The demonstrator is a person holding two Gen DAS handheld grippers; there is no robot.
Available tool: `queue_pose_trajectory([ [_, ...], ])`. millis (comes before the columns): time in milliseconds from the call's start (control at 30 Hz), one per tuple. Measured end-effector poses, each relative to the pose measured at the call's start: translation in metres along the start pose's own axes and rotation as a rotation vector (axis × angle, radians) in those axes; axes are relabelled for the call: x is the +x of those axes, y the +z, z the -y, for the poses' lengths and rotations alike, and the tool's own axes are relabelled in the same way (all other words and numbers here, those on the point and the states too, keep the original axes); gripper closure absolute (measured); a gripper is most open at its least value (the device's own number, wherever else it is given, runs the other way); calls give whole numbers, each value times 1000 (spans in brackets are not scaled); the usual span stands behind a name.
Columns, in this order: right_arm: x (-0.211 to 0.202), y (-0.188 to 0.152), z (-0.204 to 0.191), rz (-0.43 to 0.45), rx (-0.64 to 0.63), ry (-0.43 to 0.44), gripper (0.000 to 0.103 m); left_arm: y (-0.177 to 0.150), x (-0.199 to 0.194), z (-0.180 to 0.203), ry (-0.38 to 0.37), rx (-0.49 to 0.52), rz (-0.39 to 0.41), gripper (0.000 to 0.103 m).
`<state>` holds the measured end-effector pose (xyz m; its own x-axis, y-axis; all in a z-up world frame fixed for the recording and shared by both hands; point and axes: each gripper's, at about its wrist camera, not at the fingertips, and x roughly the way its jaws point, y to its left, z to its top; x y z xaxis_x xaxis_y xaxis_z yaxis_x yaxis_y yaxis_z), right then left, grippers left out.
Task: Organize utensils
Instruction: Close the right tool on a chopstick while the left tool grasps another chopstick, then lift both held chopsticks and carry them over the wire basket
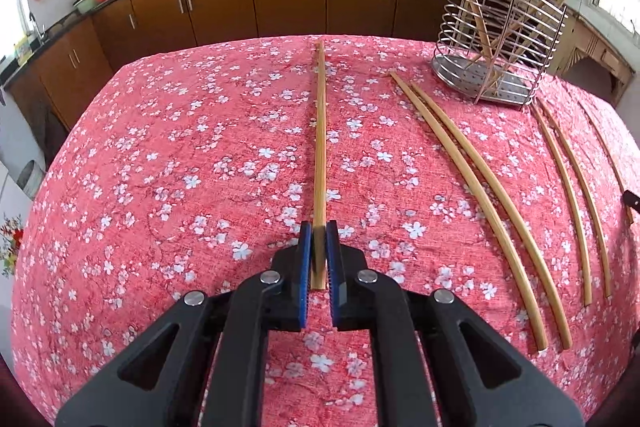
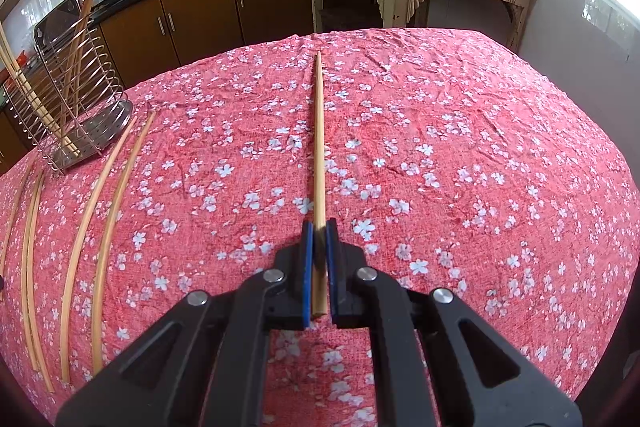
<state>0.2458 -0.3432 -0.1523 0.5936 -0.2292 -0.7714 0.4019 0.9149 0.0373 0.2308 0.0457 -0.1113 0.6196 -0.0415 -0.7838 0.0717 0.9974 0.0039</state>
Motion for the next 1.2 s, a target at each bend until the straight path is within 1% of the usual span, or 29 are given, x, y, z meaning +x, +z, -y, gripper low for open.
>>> queue_pose_trajectory([
  [67, 0, 0, 0, 0, -3, -3, 95, -2, -1, -2, -12, -9, 0, 86],
  [100, 0, 0, 0, 0, -3, -2, 95, -3, -2, -3, -12, -9, 1, 75],
  [133, 1, 0, 0, 0, -1, 1, 95, -5, -4, -2, -7, -6, 5, 67],
  [167, 1, 0, 1, 0, 1, 3, 95, -8, -5, -1, -1, -2, 9, 66],
  [300, 1, 0, 2, 0, 2, 4, 95, -7, -7, 1, 0, -4, 11, 66],
  [467, 0, 0, 4, 0, 13, 15, 95, -7, -6, 2, 25, 4, 7, 66],
  [633, 0, -1, 4, 0, 11, 11, 95, -7, -6, 3, 22, 2, 7, 66],
  [800, -2, -4, -7, 1, -32, -33, 94, -8, -7, 4, 19, 0, 8, 66],
  [1000, -4, -6, -2, 0, -18, -15, 94, -8, -7, -2, 1, -14, 11, 66],
  [1100, -5, -7, -2, 0, -19, -14, 94, -9, -8, -3, 5, -9, 10, 68],
  [1167, -5, -8, 0, -1, -15, -8, 94, -12, -10, 0, 13, 4, 9, 72],
  [1200, -6, -8, 0, 0, -13, -6, 94, -13, -11, 1, 13, 12, 9, 75],
])
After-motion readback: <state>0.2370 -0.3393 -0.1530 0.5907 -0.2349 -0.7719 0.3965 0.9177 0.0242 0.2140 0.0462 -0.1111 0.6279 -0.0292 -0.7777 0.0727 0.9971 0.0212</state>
